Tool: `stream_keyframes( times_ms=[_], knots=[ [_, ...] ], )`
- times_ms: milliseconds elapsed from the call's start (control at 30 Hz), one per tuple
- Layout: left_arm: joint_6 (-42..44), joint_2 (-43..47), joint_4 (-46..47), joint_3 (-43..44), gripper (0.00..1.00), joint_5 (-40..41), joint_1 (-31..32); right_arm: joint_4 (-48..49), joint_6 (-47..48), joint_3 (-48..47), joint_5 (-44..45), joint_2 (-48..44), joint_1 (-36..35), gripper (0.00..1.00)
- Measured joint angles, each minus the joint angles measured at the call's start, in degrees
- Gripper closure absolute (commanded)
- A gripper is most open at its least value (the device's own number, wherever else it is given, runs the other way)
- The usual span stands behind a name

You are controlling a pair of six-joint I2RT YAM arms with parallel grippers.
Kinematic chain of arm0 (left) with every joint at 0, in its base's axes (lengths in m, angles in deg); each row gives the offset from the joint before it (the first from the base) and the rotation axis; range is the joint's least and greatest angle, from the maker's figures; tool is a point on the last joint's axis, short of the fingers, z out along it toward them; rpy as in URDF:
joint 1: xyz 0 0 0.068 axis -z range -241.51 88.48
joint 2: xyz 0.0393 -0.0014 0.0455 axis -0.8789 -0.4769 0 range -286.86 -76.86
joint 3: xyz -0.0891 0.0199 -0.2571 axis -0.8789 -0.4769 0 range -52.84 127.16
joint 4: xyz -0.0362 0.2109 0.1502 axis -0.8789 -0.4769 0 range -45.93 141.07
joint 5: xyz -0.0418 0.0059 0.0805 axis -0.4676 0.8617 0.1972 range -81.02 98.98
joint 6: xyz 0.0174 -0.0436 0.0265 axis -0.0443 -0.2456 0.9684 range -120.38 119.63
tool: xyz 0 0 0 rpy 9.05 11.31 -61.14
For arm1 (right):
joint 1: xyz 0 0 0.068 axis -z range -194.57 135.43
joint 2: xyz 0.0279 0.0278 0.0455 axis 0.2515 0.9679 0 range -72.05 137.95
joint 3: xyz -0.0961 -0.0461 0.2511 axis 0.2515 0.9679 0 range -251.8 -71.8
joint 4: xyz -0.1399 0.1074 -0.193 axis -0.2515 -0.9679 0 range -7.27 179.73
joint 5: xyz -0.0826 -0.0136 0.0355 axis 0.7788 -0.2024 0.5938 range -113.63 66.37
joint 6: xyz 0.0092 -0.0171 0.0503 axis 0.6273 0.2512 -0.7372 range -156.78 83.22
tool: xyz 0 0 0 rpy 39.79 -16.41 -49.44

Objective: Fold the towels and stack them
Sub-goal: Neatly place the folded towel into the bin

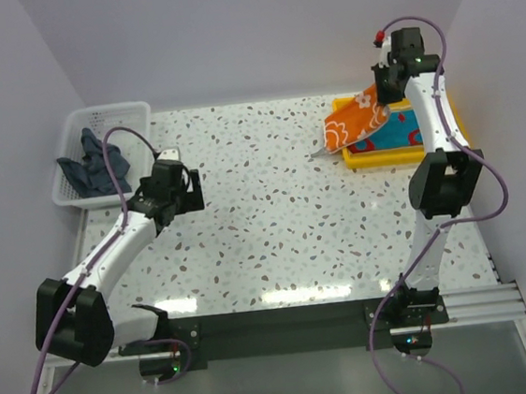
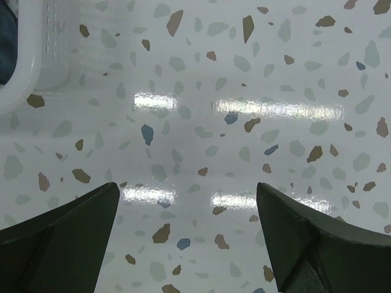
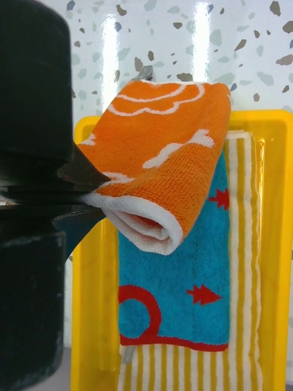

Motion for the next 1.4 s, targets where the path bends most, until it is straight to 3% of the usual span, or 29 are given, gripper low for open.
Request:
stream_keyframes(
  times_ms=[1400],
  knots=[
    [0.04, -3.80, 0.35, -0.07, 0.00, -1.11, -0.37, -0.17, 10.82, -1.84, -1.25, 3.61, 6.40, 1.00]
  ],
)
